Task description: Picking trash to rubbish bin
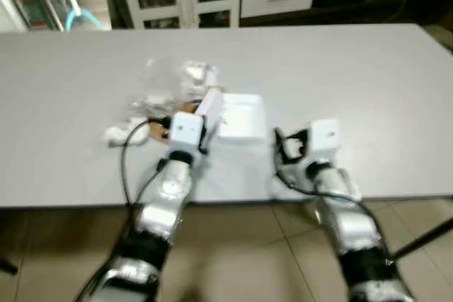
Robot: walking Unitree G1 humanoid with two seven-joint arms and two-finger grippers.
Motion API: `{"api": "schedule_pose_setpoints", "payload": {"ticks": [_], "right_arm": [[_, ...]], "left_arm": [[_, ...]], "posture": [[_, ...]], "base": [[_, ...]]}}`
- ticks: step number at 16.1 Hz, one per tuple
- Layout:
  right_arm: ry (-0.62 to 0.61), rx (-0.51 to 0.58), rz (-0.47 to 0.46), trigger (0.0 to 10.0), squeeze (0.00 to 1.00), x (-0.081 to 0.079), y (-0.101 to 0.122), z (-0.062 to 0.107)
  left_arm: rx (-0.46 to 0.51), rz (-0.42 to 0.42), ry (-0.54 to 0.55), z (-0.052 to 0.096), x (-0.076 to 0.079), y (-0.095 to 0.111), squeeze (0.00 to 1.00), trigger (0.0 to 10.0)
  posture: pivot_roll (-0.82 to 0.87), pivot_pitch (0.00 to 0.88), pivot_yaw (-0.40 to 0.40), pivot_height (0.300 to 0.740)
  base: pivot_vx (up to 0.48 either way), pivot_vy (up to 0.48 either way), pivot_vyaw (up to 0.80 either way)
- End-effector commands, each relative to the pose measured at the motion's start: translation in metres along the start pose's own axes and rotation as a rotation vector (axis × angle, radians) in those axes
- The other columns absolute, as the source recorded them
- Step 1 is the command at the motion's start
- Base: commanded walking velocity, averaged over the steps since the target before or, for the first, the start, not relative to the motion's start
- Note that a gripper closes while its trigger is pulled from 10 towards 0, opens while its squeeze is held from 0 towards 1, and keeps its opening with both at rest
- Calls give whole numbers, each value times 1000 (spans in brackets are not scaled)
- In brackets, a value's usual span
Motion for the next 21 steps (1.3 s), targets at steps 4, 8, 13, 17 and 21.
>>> {"api": "schedule_pose_setpoints", "payload": {"ticks": [4,8,13,17,21], "right_arm": [[-21,0,7,10000,0,8,0,2],[-20,1,8,10000,0,8,0,2],[-20,4,12,10000,0,9,1,0],[-18,8,12,10000,0,9,3,-1],[-17,6,9,10000,0,7,2,0]], "left_arm": [[20,16,-14,0,6,4,0,10000],[23,14,-29,0,8,4,0,10000],[41,45,-92,0,19,8,0,10000],[96,67,-288,9,49,18,0,10000],[57,24,-236,5,44,10,0,10000]], "posture": [[-73,84,29,740],[-74,77,30,740],[-78,65,29,740],[-75,64,29,740],[-74,74,30,740]], "base": [[0,0,0],[0,0,0],[0,0,0],[0,0,0],[0,0,0]]}}
Point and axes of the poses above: a point about 5 cm out from each wrist's last joint towards the gripper, its own z axis pointing back from the gripper into the wrist, its own y axis along the axis of the wrist's last joint, x = y × z, the point moved 3 cm from there along -z, pointing out of the wrist towards the gripper, and after that the axes turned 2 degrees about z, right-handed, at the moved point
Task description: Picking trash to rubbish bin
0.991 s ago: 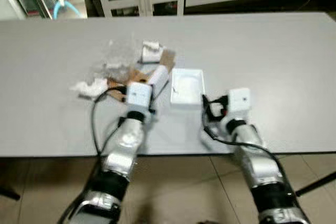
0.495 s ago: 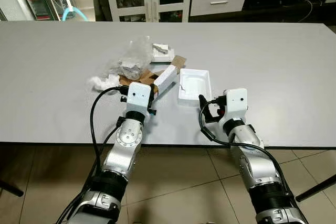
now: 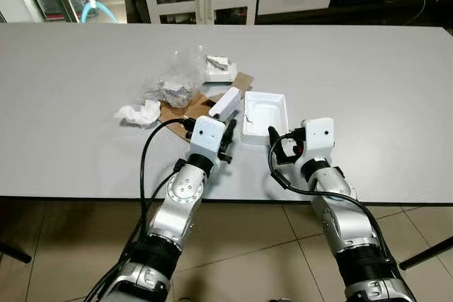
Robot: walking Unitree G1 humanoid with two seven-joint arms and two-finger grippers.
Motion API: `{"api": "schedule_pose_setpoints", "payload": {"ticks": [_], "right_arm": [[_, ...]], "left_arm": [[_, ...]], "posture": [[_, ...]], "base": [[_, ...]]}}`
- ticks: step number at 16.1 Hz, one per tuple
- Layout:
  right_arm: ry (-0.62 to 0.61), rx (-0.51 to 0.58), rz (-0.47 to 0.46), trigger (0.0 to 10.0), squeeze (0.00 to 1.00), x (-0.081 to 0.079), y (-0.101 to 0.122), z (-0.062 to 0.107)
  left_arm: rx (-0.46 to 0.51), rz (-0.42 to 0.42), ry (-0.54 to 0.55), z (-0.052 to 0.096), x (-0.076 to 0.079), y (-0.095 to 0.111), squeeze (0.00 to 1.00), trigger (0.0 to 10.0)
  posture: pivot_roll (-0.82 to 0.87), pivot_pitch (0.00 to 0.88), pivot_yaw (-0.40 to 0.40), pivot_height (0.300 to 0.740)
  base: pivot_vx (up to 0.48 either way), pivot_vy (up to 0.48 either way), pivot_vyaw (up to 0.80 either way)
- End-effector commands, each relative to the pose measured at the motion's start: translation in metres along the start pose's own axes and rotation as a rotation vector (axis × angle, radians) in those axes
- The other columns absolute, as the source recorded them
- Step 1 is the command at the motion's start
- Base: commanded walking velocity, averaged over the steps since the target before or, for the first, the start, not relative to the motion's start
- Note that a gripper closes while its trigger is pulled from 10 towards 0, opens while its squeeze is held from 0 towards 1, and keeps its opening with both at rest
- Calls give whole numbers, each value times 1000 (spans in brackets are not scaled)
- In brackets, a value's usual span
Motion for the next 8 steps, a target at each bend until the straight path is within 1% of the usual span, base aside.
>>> {"api": "schedule_pose_setpoints", "payload": {"ticks": [1,2,3,6,8], "right_arm": [[-4,3,-5,10000,0,0,0,1],[1,8,-8,10000,0,0,2,0],[25,16,-16,10000,0,-2,5,0],[87,15,-14,10000,0,-5,7,2],[245,-8,23,10000,0,-18,5,9]], "left_arm": [[-13,-21,34,-3,-6,0,0,10000],[-6,-26,47,-6,-10,3,0,10000],[19,-24,56,-12,-14,13,0,10000],[41,-26,56,-16,-15,21,0,10000],[29,-24,54,-15,-13,17,0,10000]], "posture": [[-75,77,30,740],[-78,80,30,740],[-79,80,30,740],[-82,84,30,740],[-85,84,30,740]], "base": [[0,0,0],[0,0,0],[0,0,0],[0,0,0],[0,0,0]]}}
Point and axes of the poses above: a point about 5 cm out from each wrist's last joint towards the gripper, its own z axis pointing back from the gripper into the wrist, its own y axis along the axis of the wrist's last joint, x = y × z, the point moved 3 cm from there along -z, pointing out of the wrist towards the gripper, and after that the axes turned 2 degrees about z, right-handed, at the moved point
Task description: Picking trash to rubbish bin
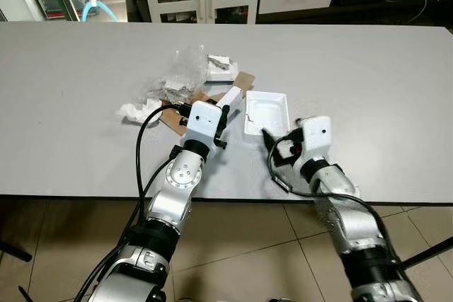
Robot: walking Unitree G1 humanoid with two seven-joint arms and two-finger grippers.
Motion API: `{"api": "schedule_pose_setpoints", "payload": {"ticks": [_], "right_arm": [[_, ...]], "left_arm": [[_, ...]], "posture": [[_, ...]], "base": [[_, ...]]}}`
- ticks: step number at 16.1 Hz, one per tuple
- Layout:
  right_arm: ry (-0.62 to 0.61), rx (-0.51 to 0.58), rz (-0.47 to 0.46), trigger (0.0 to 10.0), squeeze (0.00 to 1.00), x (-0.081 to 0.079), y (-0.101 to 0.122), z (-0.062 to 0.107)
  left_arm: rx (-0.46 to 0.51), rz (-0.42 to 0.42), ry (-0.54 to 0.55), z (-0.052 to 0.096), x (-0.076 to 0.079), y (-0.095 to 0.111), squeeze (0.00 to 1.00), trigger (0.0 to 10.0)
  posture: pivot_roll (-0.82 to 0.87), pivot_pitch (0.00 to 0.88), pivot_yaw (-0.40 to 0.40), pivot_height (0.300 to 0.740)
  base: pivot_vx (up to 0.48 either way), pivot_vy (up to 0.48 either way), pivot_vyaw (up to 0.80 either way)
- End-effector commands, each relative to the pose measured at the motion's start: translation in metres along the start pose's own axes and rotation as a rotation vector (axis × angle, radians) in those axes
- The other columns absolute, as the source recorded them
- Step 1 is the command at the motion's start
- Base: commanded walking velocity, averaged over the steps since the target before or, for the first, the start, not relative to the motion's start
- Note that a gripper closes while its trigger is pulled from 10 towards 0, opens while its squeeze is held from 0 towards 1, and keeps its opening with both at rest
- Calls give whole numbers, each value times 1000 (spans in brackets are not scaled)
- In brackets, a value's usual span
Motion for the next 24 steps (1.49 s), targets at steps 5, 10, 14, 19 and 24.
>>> {"api": "schedule_pose_setpoints", "payload": {"ticks": [5,10,14,19,24], "right_arm": [[178,-11,14,10000,0,-19,1,7],[270,-8,-3,10000,0,-29,5,15],[287,-14,-8,10000,0,-35,4,19],[276,-32,-21,10000,0,-37,1,28],[279,-46,-32,10000,0,-41,-2,30]], "left_arm": [[-31,-3,-1,-5,-1,-5,0,10000],[-32,13,59,-20,-16,3,0,10000],[-32,54,71,-34,-17,13,0,10000],[-72,139,-9,-41,-6,11,1000,10000],[-92,128,-8,-44,-8,11,1000,10000]], "posture": [[-92,85,27,740],[-101,92,23,740],[-112,100,20,740],[-140,126,18,740],[-140,129,18,740]], "base": [[0,0,0],[0,0,0],[0,0,0],[0,0,0],[0,0,0]]}}
Point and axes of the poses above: a point about 5 cm out from each wrist's last joint towards the gripper, its own z axis pointing back from the gripper into the wrist, its own y axis along the axis of the wrist's last joint, x = y × z, the point moved 3 cm from there along -z, pointing out of the wrist towards the gripper, and after that the axes turned 2 degrees about z, right-handed, at the moved point
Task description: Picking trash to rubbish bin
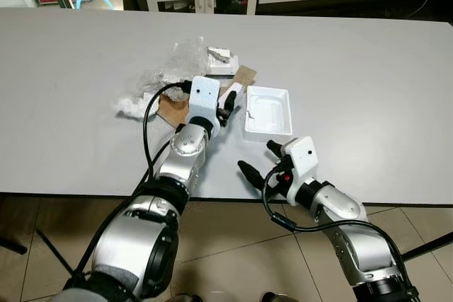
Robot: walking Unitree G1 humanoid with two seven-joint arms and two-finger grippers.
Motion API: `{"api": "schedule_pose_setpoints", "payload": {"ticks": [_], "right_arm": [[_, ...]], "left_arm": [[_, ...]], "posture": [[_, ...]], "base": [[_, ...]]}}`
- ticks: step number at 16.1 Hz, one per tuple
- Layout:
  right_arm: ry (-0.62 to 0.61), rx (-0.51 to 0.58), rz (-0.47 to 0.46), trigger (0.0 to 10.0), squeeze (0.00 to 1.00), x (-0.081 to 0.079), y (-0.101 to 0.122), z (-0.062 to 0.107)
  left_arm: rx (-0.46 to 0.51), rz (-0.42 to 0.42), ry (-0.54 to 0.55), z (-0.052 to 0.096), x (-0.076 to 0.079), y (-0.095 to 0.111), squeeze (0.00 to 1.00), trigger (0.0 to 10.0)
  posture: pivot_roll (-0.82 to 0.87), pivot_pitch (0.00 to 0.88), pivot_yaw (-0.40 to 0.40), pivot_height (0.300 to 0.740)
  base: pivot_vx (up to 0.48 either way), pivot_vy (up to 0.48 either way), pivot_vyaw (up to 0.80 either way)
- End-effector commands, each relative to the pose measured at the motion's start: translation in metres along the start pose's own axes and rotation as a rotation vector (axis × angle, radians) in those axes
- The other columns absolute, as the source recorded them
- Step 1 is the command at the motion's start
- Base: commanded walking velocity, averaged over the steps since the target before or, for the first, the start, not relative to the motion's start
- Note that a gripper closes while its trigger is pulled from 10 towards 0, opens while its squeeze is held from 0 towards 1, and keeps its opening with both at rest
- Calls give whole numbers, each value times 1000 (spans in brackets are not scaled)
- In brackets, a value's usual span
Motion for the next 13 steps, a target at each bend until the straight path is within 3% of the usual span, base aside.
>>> {"api": "schedule_pose_setpoints", "payload": {"ticks": [1,6,9,10,13], "right_arm": [[4,5,-1,10000,0,-3,3,1],[-2,-5,-9,10000,0,-6,0,6],[3,-8,-13,10000,0,-8,-1,4],[0,-6,-15,10000,0,-8,0,4],[1,-8,-19,10000,0,-10,-1,4]], "left_arm": [[-19,-9,-18,-3,3,1,0,10000],[15,15,-88,-7,12,12,0,10000],[-91,-50,-126,-3,19,-9,0,10000],[-179,-158,-182,4,25,-29,0,10000],[-235,-192,-170,10,23,-44,0,10000]], "posture": [[-146,132,19,740],[-159,136,20,740],[-163,136,23,740],[-159,138,22,740],[-149,144,22,740]], "base": [[0,0,0],[0,0,0],[0,0,0],[0,0,0],[0,0,0]]}}
Point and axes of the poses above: a point about 5 cm out from each wrist's last joint towards the gripper, its own z axis pointing back from the gripper into the wrist, its own y axis along the axis of the wrist's last joint, x = y × z, the point moved 3 cm from there along -z, pointing out of the wrist towards the gripper, and after that the axes turned 2 degrees about z, right-handed, at the moved point
